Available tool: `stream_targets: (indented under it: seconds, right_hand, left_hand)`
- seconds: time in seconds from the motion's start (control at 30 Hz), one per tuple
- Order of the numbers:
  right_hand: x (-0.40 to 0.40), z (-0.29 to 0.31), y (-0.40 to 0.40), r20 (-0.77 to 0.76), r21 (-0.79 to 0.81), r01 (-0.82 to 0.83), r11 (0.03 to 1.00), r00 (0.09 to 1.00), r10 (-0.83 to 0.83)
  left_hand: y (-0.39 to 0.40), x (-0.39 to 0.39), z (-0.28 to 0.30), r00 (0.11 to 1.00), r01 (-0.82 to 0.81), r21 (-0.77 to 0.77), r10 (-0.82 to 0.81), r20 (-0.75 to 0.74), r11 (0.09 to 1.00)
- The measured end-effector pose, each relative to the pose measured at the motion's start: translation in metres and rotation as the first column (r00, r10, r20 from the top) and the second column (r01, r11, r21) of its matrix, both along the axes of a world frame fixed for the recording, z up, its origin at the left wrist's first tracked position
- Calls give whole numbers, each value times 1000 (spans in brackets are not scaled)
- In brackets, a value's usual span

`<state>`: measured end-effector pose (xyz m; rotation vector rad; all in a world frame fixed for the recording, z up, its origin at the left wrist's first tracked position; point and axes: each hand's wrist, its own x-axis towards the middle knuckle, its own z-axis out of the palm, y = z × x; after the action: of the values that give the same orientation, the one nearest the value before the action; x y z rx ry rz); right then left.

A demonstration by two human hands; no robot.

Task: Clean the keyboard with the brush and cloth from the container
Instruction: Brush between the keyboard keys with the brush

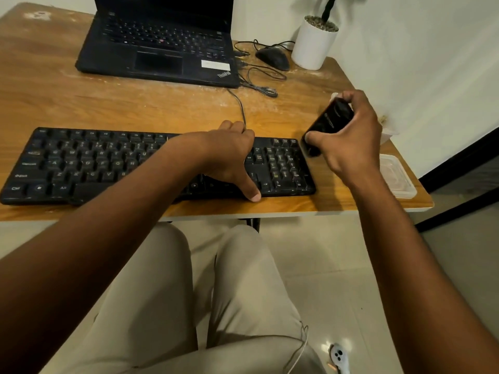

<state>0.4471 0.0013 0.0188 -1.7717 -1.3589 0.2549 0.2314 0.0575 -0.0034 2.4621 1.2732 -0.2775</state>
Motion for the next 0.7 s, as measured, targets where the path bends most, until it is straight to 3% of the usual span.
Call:
stream_targets:
  seconds: [0.2,0.4,0.6,0.7]
  right_hand:
    - [-33,-14,35,8,-21,-63,998,998,63]
    - [2,-7,22,105,-33,60,998,993,-56]
    - [-33,-12,26,46,-1,-99,995,994,99]
    - [-25,-16,24,62,-47,-64,997,996,67]
  left_hand:
    - [-1,1,1,1000,-7,2,7,4,1000]
    - [-3,-1,2,1000,2,-7,-2,15,1000]
    - [-3,1,2,1000,-12,1,12,4,1000]
    - [-4,0,3,1000,-19,-3,19,15,1000]
